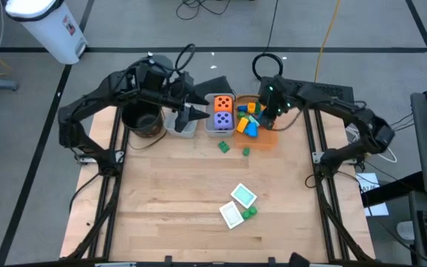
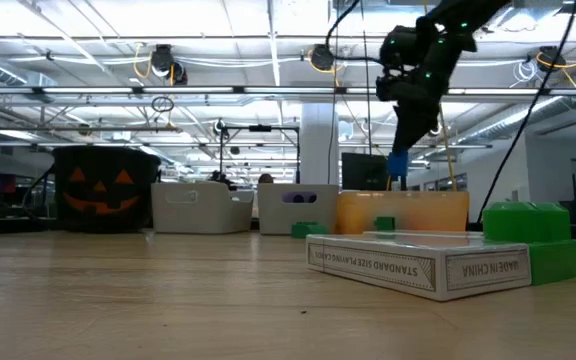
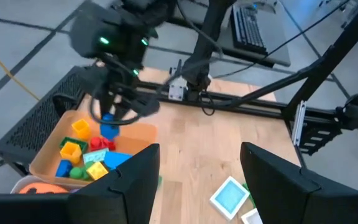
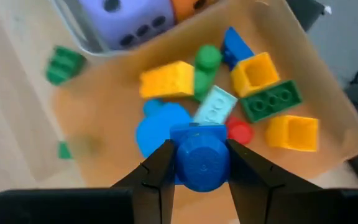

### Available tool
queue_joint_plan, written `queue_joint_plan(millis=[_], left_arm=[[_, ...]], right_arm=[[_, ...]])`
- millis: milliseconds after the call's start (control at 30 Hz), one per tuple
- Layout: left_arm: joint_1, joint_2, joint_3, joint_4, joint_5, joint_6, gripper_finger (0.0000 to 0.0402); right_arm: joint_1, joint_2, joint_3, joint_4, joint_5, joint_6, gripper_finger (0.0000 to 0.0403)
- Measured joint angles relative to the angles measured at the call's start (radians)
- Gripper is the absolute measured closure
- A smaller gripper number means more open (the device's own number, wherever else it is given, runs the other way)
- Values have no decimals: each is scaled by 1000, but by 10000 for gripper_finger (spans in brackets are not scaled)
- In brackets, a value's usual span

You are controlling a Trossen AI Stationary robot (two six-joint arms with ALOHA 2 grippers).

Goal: Pick & Place Toys
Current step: Put the blue game piece into the orange bin

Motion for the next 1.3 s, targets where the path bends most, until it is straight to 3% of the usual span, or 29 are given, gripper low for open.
queue_joint_plan(millis=[133, 233, 933, 1300], left_arm=[[0, 8, -1, -1, 1, 1, 169], [0, 10, -1, -3, 2, -5, 169], [0, 10, -1, -4, -9, 2, 169], [2, 10, -1, -2, -23, 12, 169]], right_arm=[[-35, 94, 98, -108, 77, -86, 299], [-67, 143, 133, -148, 78, -120, 299], [-105, 291, 133, -98, 107, -202, 299], [-109, 305, 135, -85, 180, -238, 299]])
